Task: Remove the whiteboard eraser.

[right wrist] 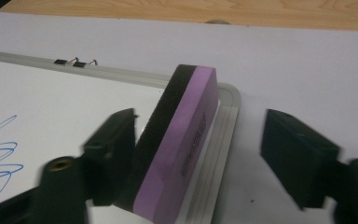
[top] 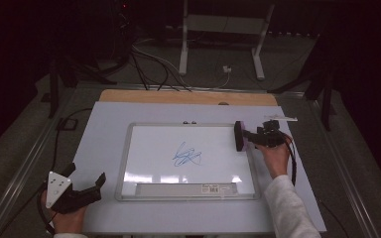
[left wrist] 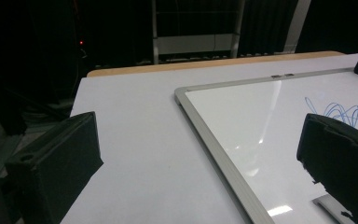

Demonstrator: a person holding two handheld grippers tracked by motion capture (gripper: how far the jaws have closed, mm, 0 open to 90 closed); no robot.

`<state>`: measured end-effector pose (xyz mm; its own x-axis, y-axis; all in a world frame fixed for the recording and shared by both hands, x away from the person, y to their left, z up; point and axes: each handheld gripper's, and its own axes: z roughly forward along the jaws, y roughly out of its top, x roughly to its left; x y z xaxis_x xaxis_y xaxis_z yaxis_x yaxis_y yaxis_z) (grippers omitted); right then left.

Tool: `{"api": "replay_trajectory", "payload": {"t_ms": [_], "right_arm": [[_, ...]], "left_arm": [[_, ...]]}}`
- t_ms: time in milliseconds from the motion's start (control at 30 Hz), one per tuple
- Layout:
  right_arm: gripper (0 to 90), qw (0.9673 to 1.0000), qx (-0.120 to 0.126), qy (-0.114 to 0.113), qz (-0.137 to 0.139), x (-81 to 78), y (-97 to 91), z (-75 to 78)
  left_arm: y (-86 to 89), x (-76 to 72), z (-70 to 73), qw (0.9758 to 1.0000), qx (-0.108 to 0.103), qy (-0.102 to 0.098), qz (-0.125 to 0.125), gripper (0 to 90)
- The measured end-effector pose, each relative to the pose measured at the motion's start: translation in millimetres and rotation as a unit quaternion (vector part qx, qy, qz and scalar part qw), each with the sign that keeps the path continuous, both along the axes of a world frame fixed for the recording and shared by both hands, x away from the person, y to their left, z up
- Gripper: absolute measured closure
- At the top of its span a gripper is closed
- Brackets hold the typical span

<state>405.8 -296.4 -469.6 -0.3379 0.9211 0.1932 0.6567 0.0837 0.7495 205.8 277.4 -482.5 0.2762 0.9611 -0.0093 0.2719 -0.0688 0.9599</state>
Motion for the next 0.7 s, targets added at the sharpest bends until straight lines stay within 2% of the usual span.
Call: {"api": "replay_trajectory", "payload": {"t_ms": [67,100,133,200,233,300,533,633,700], "right_arm": [[39.1,0.9999,0.001,0.011,0.006,1.5,0.3,-2.9],[39.1,0.9999,0.001,0.011,0.006,1.5,0.3,-2.9],[43.8,0.9998,-0.003,0.020,0.008,2.6,1.6,-5.7],[45.8,0.9996,-0.001,0.027,0.009,3.3,2.5,-7.4],[50.3,0.9991,0.016,0.037,0.011,4.3,2.4,-9.2],[51.6,0.9990,0.018,0.040,0.012,4.3,3.0,-9.4],[50.6,0.9986,0.016,0.043,0.025,4.6,14.8,-9.2],[41.7,0.9974,0.028,0.056,0.036,7.6,20.0,-12.8],[39.6,0.9966,0.033,0.065,0.039,8.5,20.9,-14.6]], "left_arm": [[0.0,0.0,0.0,1.0000,0.000,0.000,0.000,0.4],[-0.1,0.0,0.0,1.0000,0.000,0.000,0.000,0.4],[-0.1,0.0,0.0,1.0000,0.000,0.000,0.000,0.4],[0.0,0.0,0.1,1.0000,0.000,0.000,0.000,0.4],[0.0,0.0,0.1,1.0000,0.000,0.000,0.000,0.4],[-0.1,0.1,0.0,1.0000,0.000,0.000,0.000,0.4],[-0.9,-0.4,0.6,1.0000,0.000,-0.001,-0.001,0.4],[-0.6,-0.6,0.7,1.0000,0.000,-0.001,-0.001,0.4],[-0.2,-0.5,0.5,1.0000,0.000,-0.001,-0.001,0.4]]}}
